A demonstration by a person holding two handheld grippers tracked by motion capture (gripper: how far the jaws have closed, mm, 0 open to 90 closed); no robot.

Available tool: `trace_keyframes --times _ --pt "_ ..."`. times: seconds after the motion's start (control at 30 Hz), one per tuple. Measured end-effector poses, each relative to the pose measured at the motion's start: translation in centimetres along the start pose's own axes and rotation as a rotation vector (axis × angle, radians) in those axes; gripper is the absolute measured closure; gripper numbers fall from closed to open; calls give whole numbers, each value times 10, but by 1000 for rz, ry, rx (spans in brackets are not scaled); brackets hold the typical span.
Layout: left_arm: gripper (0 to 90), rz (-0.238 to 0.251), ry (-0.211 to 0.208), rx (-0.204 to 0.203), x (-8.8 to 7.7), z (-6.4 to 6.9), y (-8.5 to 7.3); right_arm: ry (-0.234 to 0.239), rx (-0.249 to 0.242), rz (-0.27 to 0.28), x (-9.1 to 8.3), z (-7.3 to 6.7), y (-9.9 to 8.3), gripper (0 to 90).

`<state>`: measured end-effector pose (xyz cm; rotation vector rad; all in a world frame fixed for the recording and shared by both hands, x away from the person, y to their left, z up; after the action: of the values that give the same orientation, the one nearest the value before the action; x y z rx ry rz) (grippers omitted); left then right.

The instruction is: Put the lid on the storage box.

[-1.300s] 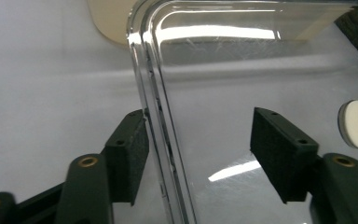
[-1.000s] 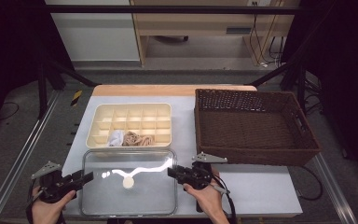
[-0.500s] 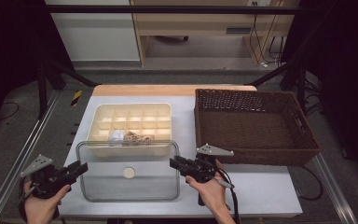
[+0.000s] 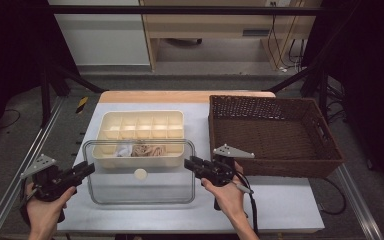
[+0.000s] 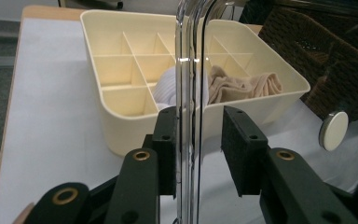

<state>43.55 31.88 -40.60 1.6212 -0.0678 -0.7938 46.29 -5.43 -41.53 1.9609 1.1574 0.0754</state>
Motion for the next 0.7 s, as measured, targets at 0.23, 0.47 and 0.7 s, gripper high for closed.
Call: trace_keyframes --times 0.23,0.47,0.7 --pt "672 22 3 16 3 -4 20 -6 -14 30 -1 -1 17 675" --pt "672 36 7 30 8 -14 40 -9 -30 52 3 -7 37 668" --pt "672 47 12 31 15 -26 54 -21 -48 64 13 -10 57 659"
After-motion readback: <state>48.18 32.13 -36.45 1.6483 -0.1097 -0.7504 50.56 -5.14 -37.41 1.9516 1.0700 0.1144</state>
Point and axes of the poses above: each handheld gripper's, and its own axes: x roughly forward along the jaws, y roughly out of its top, z roughly to its right, the point moved 5 cm from there along x, roughly forward along the jaws, and after that the axes turned 15 degrees about x, right-handed, at the moved point
